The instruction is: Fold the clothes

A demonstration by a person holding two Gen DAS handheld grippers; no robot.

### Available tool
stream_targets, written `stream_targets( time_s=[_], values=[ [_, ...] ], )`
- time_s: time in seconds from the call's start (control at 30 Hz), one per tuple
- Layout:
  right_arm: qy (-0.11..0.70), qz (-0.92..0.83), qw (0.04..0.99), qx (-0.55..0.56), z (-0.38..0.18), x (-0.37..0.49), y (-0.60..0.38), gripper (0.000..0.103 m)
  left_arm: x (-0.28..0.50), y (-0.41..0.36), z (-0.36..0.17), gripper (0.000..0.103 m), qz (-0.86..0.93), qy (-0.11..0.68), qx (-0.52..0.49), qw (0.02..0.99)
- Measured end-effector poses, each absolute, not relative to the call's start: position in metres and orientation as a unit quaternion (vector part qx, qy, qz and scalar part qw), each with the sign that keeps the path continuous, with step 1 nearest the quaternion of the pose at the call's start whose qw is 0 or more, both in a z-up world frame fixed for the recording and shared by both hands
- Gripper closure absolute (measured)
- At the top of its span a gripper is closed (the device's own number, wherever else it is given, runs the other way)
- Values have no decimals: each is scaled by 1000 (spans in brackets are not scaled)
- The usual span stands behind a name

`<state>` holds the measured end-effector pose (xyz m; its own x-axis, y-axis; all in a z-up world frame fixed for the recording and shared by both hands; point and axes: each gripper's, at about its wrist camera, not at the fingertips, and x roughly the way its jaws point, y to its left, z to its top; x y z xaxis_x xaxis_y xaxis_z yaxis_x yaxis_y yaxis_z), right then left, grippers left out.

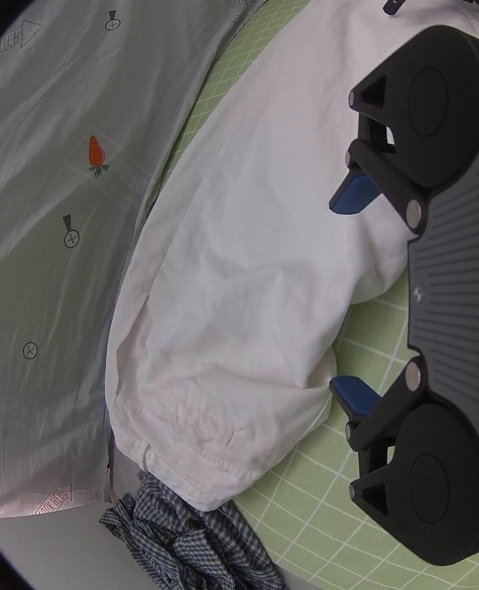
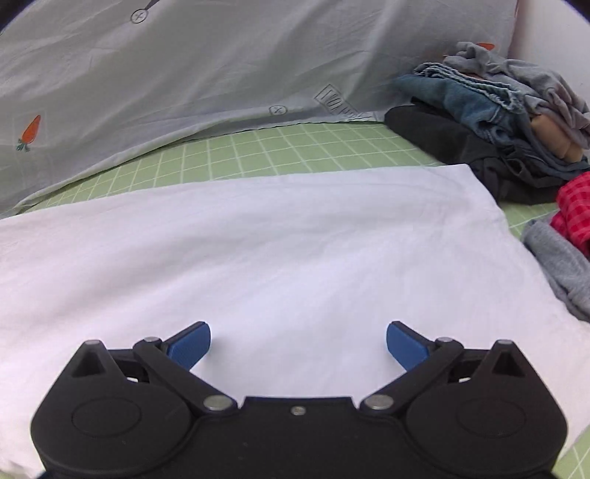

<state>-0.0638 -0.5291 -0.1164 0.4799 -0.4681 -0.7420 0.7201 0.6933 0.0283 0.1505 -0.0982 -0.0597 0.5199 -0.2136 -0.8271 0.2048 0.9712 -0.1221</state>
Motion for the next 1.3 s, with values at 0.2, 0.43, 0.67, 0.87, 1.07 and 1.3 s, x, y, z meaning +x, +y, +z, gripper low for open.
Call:
stream_targets(
  time_s=[0.2,0.43,0.67,0.87,1.07,1.3],
  values=[
    [374,-357,845,139,-120,-36,-478,0,172,-26,-59,9,-85,472,-80,874],
    [326,-389,849,145,-128,-46,-456,0,223,31,-76,9,-71,478,-148,863],
    [294,-411,850,148,-134,-53,-446,0,273,38,-95,9,-92,481,-212,846],
    [294,-411,850,147,-134,-52,-446,0,294,34,-110,16,-91,463,-254,844],
    [294,-409,851,147,-134,-52,-447,0,301,43,-101,83,-79,439,-269,854],
    [294,-408,852,148,-134,-53,-448,0,290,20,-49,91,-93,383,-195,898]
  ],
)
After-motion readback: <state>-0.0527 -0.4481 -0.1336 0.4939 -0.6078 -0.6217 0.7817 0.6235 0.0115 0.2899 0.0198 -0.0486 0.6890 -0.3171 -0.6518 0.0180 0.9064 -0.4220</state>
